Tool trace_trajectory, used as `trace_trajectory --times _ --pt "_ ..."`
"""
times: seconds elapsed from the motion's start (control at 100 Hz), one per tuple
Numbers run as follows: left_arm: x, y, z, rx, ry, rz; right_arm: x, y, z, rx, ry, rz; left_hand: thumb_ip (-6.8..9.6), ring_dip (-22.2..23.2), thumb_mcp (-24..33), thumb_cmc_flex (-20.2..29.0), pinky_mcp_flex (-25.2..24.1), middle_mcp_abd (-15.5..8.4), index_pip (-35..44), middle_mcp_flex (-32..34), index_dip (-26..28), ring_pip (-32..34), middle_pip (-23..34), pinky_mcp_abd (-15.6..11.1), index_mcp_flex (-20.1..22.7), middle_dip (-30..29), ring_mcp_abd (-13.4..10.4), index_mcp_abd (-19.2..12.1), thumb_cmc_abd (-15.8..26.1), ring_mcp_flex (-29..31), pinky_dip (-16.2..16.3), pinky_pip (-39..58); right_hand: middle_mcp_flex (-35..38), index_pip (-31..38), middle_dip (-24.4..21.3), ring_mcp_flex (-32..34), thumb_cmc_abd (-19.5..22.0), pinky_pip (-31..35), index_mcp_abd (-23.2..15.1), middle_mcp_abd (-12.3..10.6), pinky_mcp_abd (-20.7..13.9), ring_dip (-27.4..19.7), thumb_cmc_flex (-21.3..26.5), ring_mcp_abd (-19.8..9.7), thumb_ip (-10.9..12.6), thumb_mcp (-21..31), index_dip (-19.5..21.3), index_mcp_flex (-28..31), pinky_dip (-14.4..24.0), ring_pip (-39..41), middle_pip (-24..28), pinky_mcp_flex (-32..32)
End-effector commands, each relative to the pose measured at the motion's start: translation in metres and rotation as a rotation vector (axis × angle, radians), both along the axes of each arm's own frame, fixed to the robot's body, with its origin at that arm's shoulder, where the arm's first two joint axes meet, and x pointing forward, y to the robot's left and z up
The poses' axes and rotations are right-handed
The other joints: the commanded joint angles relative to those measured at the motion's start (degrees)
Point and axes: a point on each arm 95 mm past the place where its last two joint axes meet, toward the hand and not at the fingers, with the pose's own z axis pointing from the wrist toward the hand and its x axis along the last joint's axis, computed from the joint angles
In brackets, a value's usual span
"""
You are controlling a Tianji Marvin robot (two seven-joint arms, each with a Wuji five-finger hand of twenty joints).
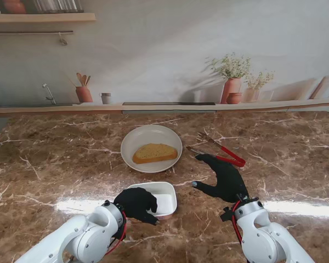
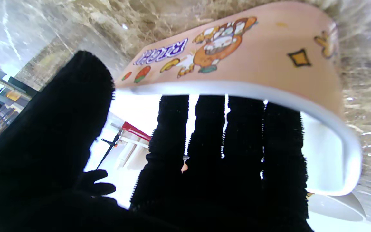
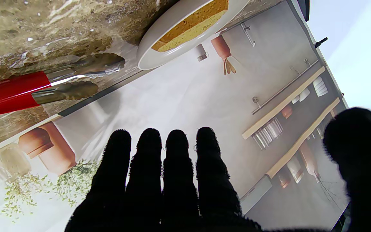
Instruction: Pack bread into a bento box with kitchen tongs
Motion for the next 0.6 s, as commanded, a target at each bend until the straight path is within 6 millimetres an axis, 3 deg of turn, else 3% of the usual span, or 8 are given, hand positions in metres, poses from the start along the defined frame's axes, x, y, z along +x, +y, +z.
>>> trace_trajectory --times 0.0,0.09,0.15,0.27,0.42,0.59 --pt "-0.006 -0.002 0.003 -0.034 -0.026 -0.001 -0.002 -0.002 -0.003 -0.016 0.022 -0.002 1.45 -0.8 -2.6 -3.5 -1.1 -0.2 -1.2 -1.8 1.0 -0.9 -0.9 -1.5 -0.9 -0.5 0.4 0.5 -2.0 -1.4 1.4 -0.8 0.0 0.1 0.8 -0.2 -0.4 -0.3 -1.2 -1.0 -0.8 1.0 0.6 -1.3 1.3 -0.8 -0.4 -0.2 -0.3 -0.9 -1.1 -0.8" --pt "-0.009 0.004 0.012 -0.083 -0.072 0.025 0.003 -0.006 0.000 -0.040 0.015 -0.016 1.73 -2.2 -6.6 -4.4 -4.5 -1.6 -4.0 -5.2 0.7 -3.1 -2.8 -2.1 -3.3 -1.1 -0.2 -0.4 -0.6 -5.4 1.5 -4.0 0.0 0.1 0.8 -0.3 -1.2 -0.5 -1.0 -0.9 -0.8 1.0 1.1 -1.4 1.2 -0.8 -0.4 -0.4 -0.4 -1.0 -1.1 -1.1" --pt "-0.010 0.009 0.018 -0.129 -0.112 0.055 0.008 -0.011 0.003 -0.059 0.014 -0.028 2.36 -3.4 -11.3 -4.7 -9.2 -2.9 -8.1 -9.4 -0.4 -6.6 -4.8 -1.8 -5.9 -1.8 -0.4 -1.1 1.6 -10.5 1.9 -8.7 -0.1 -0.1 1.0 -0.7 -2.1 -0.8 -0.4 -0.8 -0.7 1.0 1.7 -1.3 1.2 -0.7 -0.4 -0.9 -0.4 -1.0 -1.0 -1.6" --pt "-0.010 0.022 0.027 -0.265 -0.134 0.134 0.022 -0.023 0.010 -0.121 0.013 -0.057 3.21 -5.1 -16.1 -3.5 -16.8 -3.6 -15.1 -17.2 -3.2 -11.6 -7.8 -2.3 -10.0 -3.0 -0.8 -0.2 3.1 -19.5 2.0 -15.0 -1.3 -0.4 2.4 -2.1 -5.6 -1.9 1.9 -0.6 -0.1 1.8 3.2 -1.0 0.8 0.0 0.0 -3.2 -0.2 -0.6 0.0 -3.5" --pt "-0.005 0.048 0.034 -0.320 -0.162 0.177 0.047 -0.039 0.012 -0.199 0.054 -0.087 4.75 -8.7 -25.6 -1.6 -26.3 -6.3 -21.6 -27.5 -6.2 -17.3 -11.1 -7.0 -17.1 -5.0 -4.6 -0.5 7.5 -30.9 -0.8 -25.1 -6.2 -1.7 4.4 -5.2 -9.2 -4.1 4.8 0.5 -0.4 3.1 4.7 -0.6 0.3 0.8 1.2 -8.5 0.6 -0.6 0.4 -5.4" --pt "0.004 0.083 0.039 -0.366 -0.177 0.225 0.077 -0.053 0.011 -0.296 0.126 -0.097 5.38 -11.2 -29.7 -1.2 -33.6 -8.4 -25.0 -35.3 -7.8 -21.4 -13.1 -10.6 -23.0 -6.1 -8.5 -0.7 10.3 -39.5 -4.4 -32.8 -15.9 -4.9 8.1 -12.8 -9.8 -8.4 8.6 1.8 -1.1 5.7 4.6 -0.5 0.3 0.5 3.9 -17.0 1.8 0.3 2.9 -10.7"
